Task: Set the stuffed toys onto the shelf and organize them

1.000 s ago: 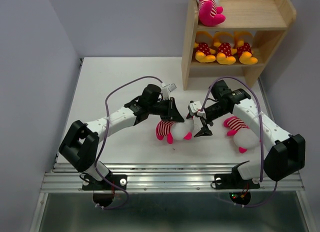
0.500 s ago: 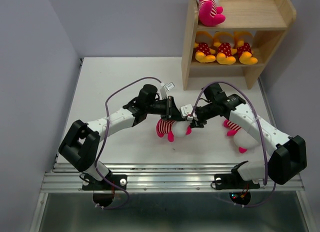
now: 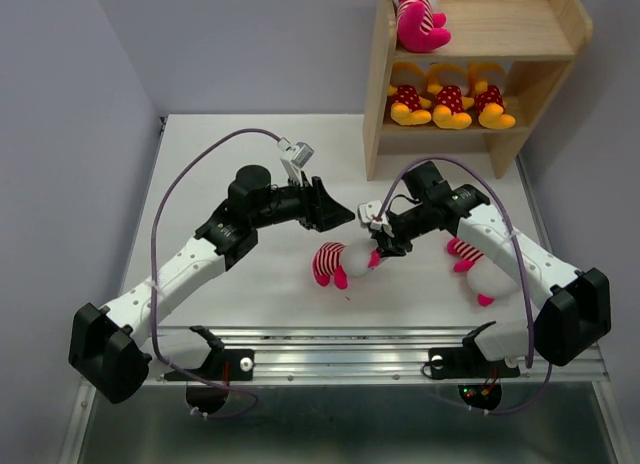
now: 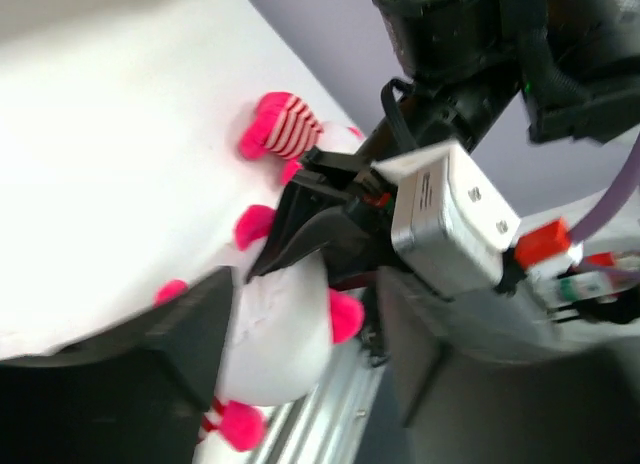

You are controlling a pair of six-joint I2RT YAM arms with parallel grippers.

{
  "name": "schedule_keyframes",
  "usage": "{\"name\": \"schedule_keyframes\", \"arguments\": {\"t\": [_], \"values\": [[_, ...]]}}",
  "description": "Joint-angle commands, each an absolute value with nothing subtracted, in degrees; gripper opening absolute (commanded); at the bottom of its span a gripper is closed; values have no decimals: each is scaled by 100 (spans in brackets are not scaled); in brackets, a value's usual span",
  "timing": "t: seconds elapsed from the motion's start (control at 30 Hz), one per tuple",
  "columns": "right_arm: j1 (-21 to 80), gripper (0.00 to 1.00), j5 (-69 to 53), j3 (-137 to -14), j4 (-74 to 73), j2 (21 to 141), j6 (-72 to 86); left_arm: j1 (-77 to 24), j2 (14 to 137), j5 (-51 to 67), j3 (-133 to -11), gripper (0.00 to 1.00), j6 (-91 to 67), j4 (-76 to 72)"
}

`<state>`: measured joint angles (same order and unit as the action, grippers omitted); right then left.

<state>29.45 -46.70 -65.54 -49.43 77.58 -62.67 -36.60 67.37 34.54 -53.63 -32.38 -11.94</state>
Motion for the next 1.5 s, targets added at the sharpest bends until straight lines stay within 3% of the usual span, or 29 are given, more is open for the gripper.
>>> {"name": "schedule_keyframes", "arguments": {"t": [0.0, 0.2, 0.4, 0.77, 0.87, 0.9, 0.93, 1.0, 1.03, 1.2, 1.27, 1.3, 1.33, 1.47], "values": [[2988, 9, -5264, -7292, -5430, 8145, -5696, -3796, 6268, 2910, -5214, 79, -1936, -756], [2988, 5, -5563, -8093, -6266, 8850, -5502, -4122, 5309, 2505, -4449, 79, -924, -1037], [2988, 4, -5730, -8964, -6697, 9500, -4958, -4227, 4914, 2908, -4008, 79, -142, -1133], [2875, 4, -6038, -9826, -7102, 9940, -4509, -4605, 6027, 2515, -4104, 71, 193, -1274], [2874, 4, -6073, -9861, -7102, 9914, -4474, -4614, 6283, 2303, -4201, 57, 176, -1309], [2874, 5, -6082, -9861, -7110, 9888, -4474, -4614, 6415, 2172, -4227, 34, 150, -1327], [2874, 6, -6091, -9870, -7102, 9870, -4465, -4606, 6477, 2066, -4262, 21, 89, -1336], [2822, 7, -6108, -9879, -7093, 9818, -4465, -4605, 6582, 1864, -4245, 5, -254, -1510], [2821, 8, -6108, -9870, -7075, 9800, -4447, -4605, 6600, 1846, -4193, 0, -359, -1616], [2769, 15, -6100, -9940, -7022, 9747, -4465, -4536, 6583, 1933, -3929, 0, -1201, -2319], [2769, 32, -6021, -9993, -6987, 9730, -4552, -4456, 6574, 2056, -3885, 0, -1484, -2452], [2769, 46, -5968, -10028, -6987, 9721, -4666, -4395, 6557, 2178, -3841, 0, -1642, -2609], [2769, 99, -5750, -10081, -6805, 9634, -4876, -4221, 6539, 2223, -3736, 0, -2070, -2689], [2716, 100, -4845, -9564, -5219, 8914, -4790, -3440, 6425, 2600, -3236, 0, -3407, -3268]]}}
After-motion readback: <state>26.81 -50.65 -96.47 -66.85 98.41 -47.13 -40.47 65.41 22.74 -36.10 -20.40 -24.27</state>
